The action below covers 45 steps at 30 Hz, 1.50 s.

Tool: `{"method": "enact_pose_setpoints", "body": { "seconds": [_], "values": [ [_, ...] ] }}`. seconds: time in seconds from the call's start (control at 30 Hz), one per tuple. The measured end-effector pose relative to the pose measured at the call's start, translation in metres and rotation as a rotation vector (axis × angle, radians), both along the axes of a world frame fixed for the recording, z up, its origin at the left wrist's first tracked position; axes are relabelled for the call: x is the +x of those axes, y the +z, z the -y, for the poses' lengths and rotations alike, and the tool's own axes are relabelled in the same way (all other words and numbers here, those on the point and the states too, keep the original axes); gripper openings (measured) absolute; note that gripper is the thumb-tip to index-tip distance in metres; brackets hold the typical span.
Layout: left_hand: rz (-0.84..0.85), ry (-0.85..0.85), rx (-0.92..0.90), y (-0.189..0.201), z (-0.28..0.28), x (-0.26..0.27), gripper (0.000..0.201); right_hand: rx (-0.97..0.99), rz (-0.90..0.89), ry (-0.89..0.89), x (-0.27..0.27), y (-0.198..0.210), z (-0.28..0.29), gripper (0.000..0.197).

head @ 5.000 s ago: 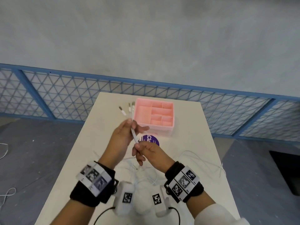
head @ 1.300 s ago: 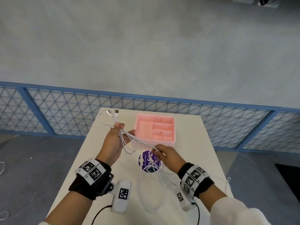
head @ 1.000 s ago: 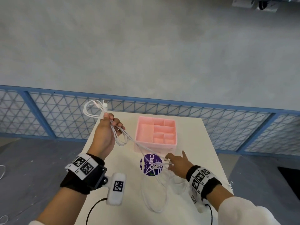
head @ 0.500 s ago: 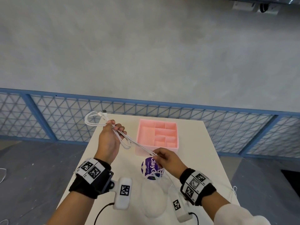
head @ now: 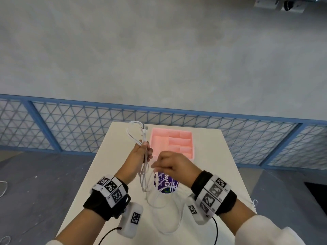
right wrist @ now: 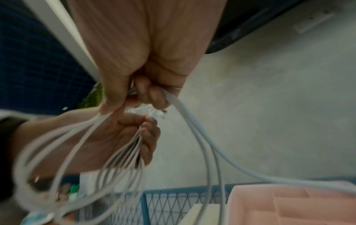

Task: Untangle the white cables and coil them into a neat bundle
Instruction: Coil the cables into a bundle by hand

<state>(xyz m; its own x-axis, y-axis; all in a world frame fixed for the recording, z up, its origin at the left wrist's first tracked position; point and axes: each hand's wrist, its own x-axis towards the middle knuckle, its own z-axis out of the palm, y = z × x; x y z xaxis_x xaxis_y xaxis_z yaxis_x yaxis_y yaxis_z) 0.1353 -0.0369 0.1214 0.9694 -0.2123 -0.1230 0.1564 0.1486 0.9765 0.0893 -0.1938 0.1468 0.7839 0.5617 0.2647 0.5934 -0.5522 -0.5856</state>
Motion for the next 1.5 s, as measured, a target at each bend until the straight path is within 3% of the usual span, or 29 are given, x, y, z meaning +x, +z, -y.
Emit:
{"method": "enact_pose_setpoints", "body": {
  "seconds": [0.07,0.2,0.33,0.4,0.57,0.63,0.73,0.83,0.97,1.1,1.23,1.33,1.43,1.5],
  "values": [
    [-0.095,-0.056,-0.038,0.005,0.008,-0.013,0.031,0.14,0.014,-0.119,0.006,0.007,0.002,0.019],
    [-0.256,-0.111,-0.185,0.012,0.019,-0.031,0.028,0.09,0.071,-0.264,0.014,0.011,0.004,0.015],
    [-0.196,-0.236,-0.047,0.01,0.012,-0.031,0.042,0.067,0.09,-0.253,0.015,0.012,0.008,0.011],
    [-0.129,-0.325,0.051,0.005,0.007,-0.029,0.039,0.076,0.032,-0.249,0.016,0.013,0.011,0.007],
    [-0.104,-0.367,-0.041,0.004,0.004,-0.031,0.013,0.12,-0.148,-0.339,0.022,0.015,0.016,0.014],
    [-0.078,-0.382,0.04,0.009,0.003,-0.035,0.015,0.009,-0.198,-0.315,0.027,0.011,0.021,0.018],
    [-0.047,-0.322,0.148,0.015,-0.012,-0.029,0.02,-0.164,-0.443,-0.207,0.032,-0.006,0.036,0.025],
    [-0.045,-0.261,0.263,0.017,-0.036,-0.016,0.026,-0.251,-0.575,-0.173,0.03,-0.03,0.053,0.024],
    [-0.061,-0.294,0.44,0.011,-0.059,-0.011,0.024,-0.228,-0.622,-0.244,0.038,-0.039,0.07,0.025],
    [-0.125,-0.312,0.427,0.002,-0.067,-0.013,0.022,-0.044,-0.665,-0.392,0.047,-0.039,0.07,0.026],
    [-0.193,-0.285,0.366,-0.005,-0.052,-0.019,0.024,0.012,-0.505,-0.717,0.059,-0.036,0.05,0.03],
    [-0.246,-0.252,0.359,-0.011,-0.034,-0.019,0.028,0.083,-0.417,-0.847,0.062,-0.026,0.025,0.032],
    [-0.239,-0.11,0.503,-0.018,-0.019,-0.015,0.031,0.266,-0.259,-0.788,0.043,-0.01,-0.01,0.034],
    [-0.18,-0.036,0.496,-0.019,-0.009,-0.015,0.038,0.205,-0.17,-0.643,0.022,-0.007,-0.032,0.046]
  ]
}}
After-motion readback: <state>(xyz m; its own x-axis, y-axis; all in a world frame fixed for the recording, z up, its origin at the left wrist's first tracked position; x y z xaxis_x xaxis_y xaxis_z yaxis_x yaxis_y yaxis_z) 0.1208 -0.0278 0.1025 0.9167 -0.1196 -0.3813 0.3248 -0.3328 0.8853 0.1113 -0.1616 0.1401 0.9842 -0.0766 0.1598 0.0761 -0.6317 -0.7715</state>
